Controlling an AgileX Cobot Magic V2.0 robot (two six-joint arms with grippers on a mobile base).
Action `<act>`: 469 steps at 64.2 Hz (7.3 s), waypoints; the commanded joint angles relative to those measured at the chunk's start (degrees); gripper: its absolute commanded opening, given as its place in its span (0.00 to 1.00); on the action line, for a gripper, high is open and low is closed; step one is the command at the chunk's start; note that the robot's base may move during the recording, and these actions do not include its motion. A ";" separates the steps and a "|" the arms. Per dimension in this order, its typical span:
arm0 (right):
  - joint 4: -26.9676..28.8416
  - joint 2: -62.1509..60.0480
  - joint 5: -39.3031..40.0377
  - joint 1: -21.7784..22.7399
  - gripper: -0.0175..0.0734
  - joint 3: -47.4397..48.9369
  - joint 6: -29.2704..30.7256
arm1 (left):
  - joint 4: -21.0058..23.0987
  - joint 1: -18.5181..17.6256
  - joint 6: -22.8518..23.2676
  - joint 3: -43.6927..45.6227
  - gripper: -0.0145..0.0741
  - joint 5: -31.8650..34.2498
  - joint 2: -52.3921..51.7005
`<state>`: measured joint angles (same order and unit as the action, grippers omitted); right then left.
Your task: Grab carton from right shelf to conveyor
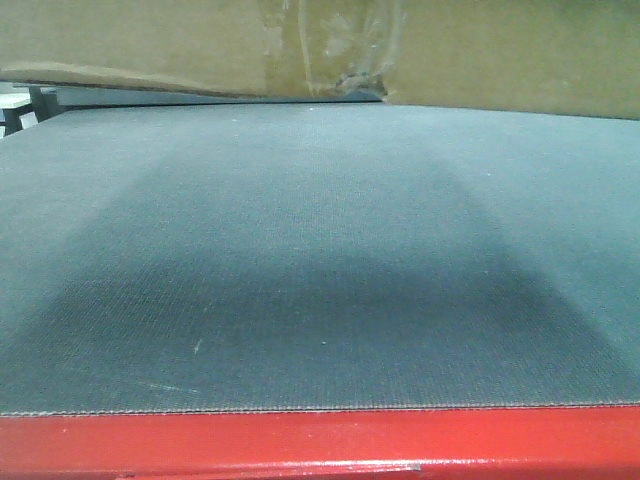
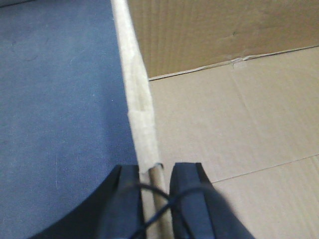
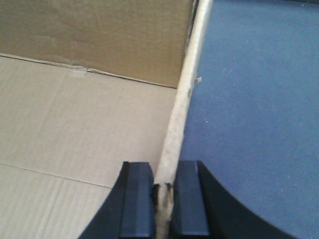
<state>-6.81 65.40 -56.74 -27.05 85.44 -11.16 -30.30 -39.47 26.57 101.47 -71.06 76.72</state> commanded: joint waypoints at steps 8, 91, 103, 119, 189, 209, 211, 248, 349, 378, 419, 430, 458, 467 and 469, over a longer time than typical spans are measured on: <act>-0.40 0.07 5.77 0.01 0.13 0.00 0.69 | -0.56 0.53 -0.54 0.40 0.14 5.67 -0.09; -0.40 26.15 16.12 6.61 0.81 0.33 0.69 | 2.85 11.77 -0.54 0.40 0.84 13.45 23.10; -0.40 22.89 14.88 6.61 0.81 1.23 0.69 | 3.36 11.77 -2.26 0.40 0.79 8.92 20.95; -0.40 16.14 10.34 10.11 0.66 1.23 0.69 | 3.50 13.07 -5.11 -0.11 0.78 10.19 11.22; -0.40 -26.22 39.26 25.18 0.12 -56.73 0.69 | 21.99 41.95 -20.45 -70.41 0.17 51.34 -47.58; -0.40 -45.47 45.89 24.27 0.12 -62.85 5.64 | 21.89 41.95 -24.50 -73.45 0.17 53.58 -58.11; -0.40 -47.10 46.15 24.14 0.12 -62.85 5.64 | 21.89 41.95 -24.50 -73.45 0.17 53.76 -58.35; -0.40 -51.33 52.71 24.01 0.12 -62.85 5.64 | 21.89 41.95 -24.50 -73.45 0.17 53.90 -58.36; -0.40 -51.33 52.49 24.01 0.12 -62.85 5.64 | 25.58 42.43 -24.50 -101.47 0.17 72.36 -76.72; -0.40 -51.33 52.49 24.01 0.12 -62.85 5.64 | 25.58 42.43 -24.50 -101.47 0.17 72.36 -76.72; 10.50 -58.63 56.74 26.62 0.12 -79.36 11.16 | 25.58 42.43 -24.50 -101.47 0.17 72.36 -76.72; 10.61 -65.40 58.41 26.62 0.12 -85.44 11.16 | 25.58 42.43 -24.50 -101.47 0.17 72.36 -76.72; 10.61 -65.40 55.52 26.41 0.12 -85.44 11.16 | 25.58 42.43 -24.50 -101.47 0.17 72.48 -76.72; 10.61 -65.40 55.52 26.41 0.12 -85.44 11.16 | 25.58 42.43 -24.50 -101.47 0.17 72.48 -76.72; 10.61 -65.40 55.52 26.41 0.12 -85.44 11.16 | 25.58 42.43 -24.50 -101.47 0.17 72.48 -76.72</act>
<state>3.80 0.32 -2.11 -0.82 -0.05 -0.48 -4.99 2.89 2.20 -0.14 0.31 0.34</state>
